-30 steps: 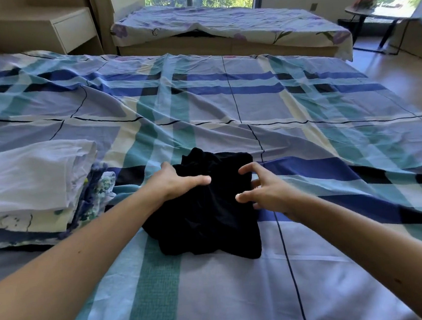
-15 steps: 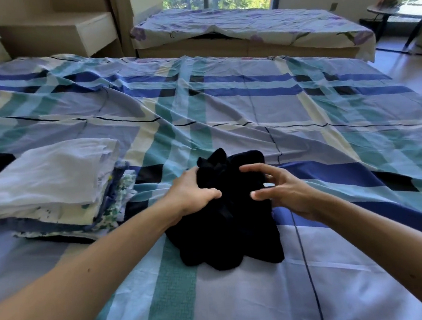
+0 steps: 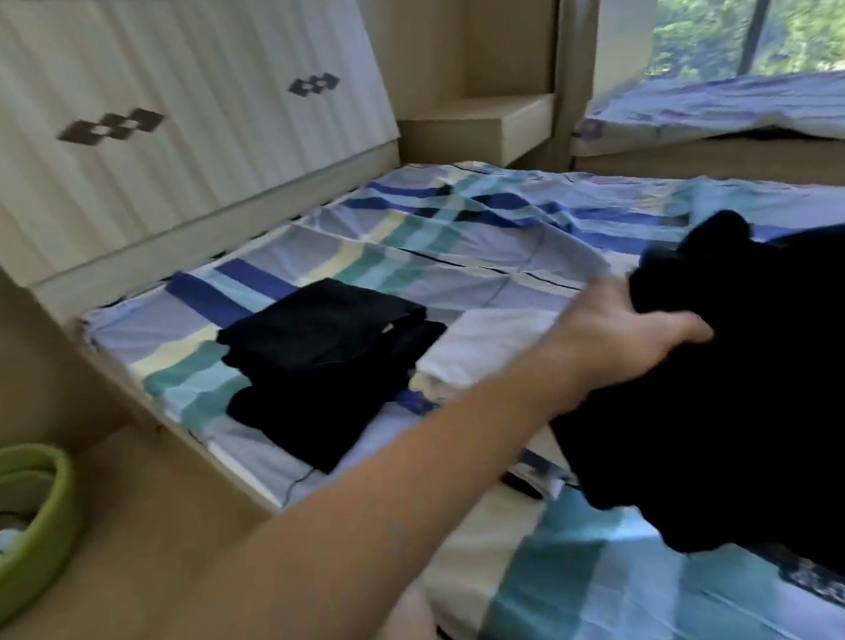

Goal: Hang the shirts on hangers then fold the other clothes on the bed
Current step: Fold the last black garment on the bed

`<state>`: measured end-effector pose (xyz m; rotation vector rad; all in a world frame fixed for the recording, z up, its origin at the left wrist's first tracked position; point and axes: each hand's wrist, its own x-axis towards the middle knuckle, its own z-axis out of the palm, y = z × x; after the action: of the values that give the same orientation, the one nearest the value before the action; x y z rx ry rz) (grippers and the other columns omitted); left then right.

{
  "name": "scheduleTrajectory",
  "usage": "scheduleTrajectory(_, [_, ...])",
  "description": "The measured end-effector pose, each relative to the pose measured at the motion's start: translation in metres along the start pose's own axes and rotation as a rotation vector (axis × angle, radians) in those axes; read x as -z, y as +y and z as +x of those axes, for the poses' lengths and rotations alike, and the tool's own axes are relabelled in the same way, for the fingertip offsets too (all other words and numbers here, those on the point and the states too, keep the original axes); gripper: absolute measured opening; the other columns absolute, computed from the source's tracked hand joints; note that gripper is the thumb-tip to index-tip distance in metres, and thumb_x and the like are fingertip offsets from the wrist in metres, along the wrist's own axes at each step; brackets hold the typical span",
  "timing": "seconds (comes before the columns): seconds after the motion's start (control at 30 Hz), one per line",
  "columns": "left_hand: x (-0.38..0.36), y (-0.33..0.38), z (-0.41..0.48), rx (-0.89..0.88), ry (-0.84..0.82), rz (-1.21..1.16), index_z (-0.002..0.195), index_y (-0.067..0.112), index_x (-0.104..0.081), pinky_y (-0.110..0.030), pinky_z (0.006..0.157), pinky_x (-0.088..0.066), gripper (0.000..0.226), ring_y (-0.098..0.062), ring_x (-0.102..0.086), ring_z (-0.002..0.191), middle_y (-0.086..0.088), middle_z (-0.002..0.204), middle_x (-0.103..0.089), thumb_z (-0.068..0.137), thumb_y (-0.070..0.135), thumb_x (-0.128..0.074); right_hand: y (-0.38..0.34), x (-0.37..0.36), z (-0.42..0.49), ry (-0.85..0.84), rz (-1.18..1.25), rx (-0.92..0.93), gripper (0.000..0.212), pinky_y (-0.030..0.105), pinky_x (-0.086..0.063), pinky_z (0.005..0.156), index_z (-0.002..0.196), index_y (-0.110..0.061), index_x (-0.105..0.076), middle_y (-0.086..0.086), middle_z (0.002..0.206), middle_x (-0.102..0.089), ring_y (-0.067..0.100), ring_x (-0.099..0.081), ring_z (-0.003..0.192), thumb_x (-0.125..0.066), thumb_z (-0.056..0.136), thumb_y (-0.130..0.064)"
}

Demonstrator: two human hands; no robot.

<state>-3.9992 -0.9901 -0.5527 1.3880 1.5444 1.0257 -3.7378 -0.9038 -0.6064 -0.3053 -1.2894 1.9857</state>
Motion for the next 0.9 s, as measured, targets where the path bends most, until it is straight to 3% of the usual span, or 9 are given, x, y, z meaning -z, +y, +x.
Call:
scheduleTrajectory(0.07, [0.052, 0.012, -0.009, 0.037, 0.072, 0.056, 0.096, 0.018, -0.068, -0.022, 0.074, -0.057, 0.017, -0.014, -0.07, 0.077, -0.001, 0.088, -0.073, 0.084, 0.021, -0.078, -0.003, -0.093, 0.02, 0.163, -0.142, 0.053, 0.078, 0.024, -0.051, 0.099, 0.143, -0.022, -0.052, -0.003, 0.132, -0.067, 0.007, -0.063, 0.12, -0.059, 0.073, 0.01])
scheduleTrajectory(0.1, [0.082, 0.016, -0.012, 0.06, 0.115, 0.097, 0.105, 0.018, -0.068, -0.024, 0.077, -0.059, 0.027, -0.015, -0.072, 0.081, -0.003, 0.095, -0.074, 0.082, 0.025, -0.08, 0.005, -0.117, 0.039, 0.21, -0.216, 0.129, 0.073, 0.022, -0.056, 0.087, 0.135, -0.024, -0.061, -0.004, 0.121, -0.072, 0.008, -0.07, 0.108, -0.063, 0.069, 0.006])
scheduleTrajectory(0.23, [0.194, 0.023, -0.021, 0.188, 0.181, 0.313, 0.123, 0.017, -0.064, -0.038, 0.086, -0.06, 0.064, -0.022, -0.074, 0.088, -0.007, 0.108, -0.074, 0.067, 0.038, -0.084, 0.041, -0.198, 0.118, 0.178, -0.269, 0.045, 0.061, 0.022, -0.058, 0.075, 0.126, -0.025, -0.068, 0.009, 0.116, -0.071, 0.017, -0.074, 0.092, -0.069, 0.076, 0.01])
scheduleTrajectory(0.37, [0.291, 0.013, -0.014, 0.355, 0.259, 0.392, 0.105, 0.003, -0.072, -0.043, 0.082, -0.058, 0.037, -0.03, -0.071, 0.067, -0.016, 0.087, -0.075, 0.079, 0.028, -0.079, 0.089, -0.241, 0.202, 0.192, -0.279, -0.069, 0.063, 0.032, -0.059, 0.077, 0.13, -0.024, -0.064, 0.013, 0.119, -0.069, 0.023, -0.073, 0.094, -0.073, 0.077, 0.01])
scheduleTrajectory(0.53, [0.359, -0.062, 0.018, 0.494, 0.238, 0.458, 0.107, 0.008, -0.073, -0.047, 0.096, -0.055, 0.028, -0.036, -0.07, 0.093, -0.021, 0.109, -0.073, 0.084, 0.024, -0.076, 0.176, -0.253, 0.284, 0.229, -0.459, -0.189, 0.072, 0.044, -0.06, 0.085, 0.133, -0.028, -0.061, 0.012, 0.119, -0.069, 0.028, -0.072, 0.094, -0.083, 0.071, 0.002])
scheduleTrajectory(0.63, [0.363, -0.136, 0.035, 0.535, 0.196, 0.884, 0.129, 0.009, -0.061, -0.042, 0.102, -0.05, 0.045, -0.032, -0.062, 0.116, -0.015, 0.134, -0.062, 0.09, 0.027, -0.072, 0.214, -0.245, 0.302, 0.123, -0.848, -0.435, 0.08, 0.039, -0.059, 0.073, 0.149, -0.02, -0.043, 0.017, 0.131, -0.057, 0.033, -0.066, 0.103, -0.079, 0.08, -0.002])
scheduleTrajectory(0.77, [0.345, -0.185, 0.037, 0.159, 0.333, 1.121, 0.143, 0.017, -0.048, -0.046, 0.108, -0.039, 0.048, -0.032, -0.045, 0.133, -0.01, 0.145, -0.048, 0.095, 0.021, -0.051, 0.209, -0.247, 0.31, -0.042, -1.685, -0.287, 0.05, 0.039, -0.052, 0.085, 0.132, -0.021, -0.054, 0.013, 0.134, -0.046, 0.036, -0.056, 0.113, -0.067, 0.085, -0.036])
scheduleTrajectory(0.83, [0.334, -0.186, 0.031, -0.148, 0.312, 1.085, 0.142, 0.02, -0.051, -0.046, 0.112, -0.035, 0.048, -0.027, -0.042, 0.135, -0.005, 0.144, -0.049, 0.095, 0.034, -0.048, 0.198, -0.254, 0.312, -0.001, -1.825, -0.063, 0.042, 0.041, -0.041, 0.094, 0.124, -0.021, -0.059, 0.012, 0.134, -0.039, 0.036, -0.045, 0.123, -0.061, 0.087, -0.041])
scheduleTrajectory(0.9, [0.327, -0.192, 0.023, -0.183, 0.179, 1.131, 0.149, 0.023, -0.044, -0.045, 0.119, -0.026, 0.073, -0.021, -0.03, 0.146, -0.002, 0.156, -0.038, 0.09, 0.065, -0.037, 0.202, -0.256, 0.317, -0.038, -1.806, 0.037, 0.051, 0.046, -0.033, 0.106, 0.138, -0.021, -0.051, 0.014, 0.145, -0.032, 0.035, -0.034, 0.137, -0.054, 0.093, -0.044])
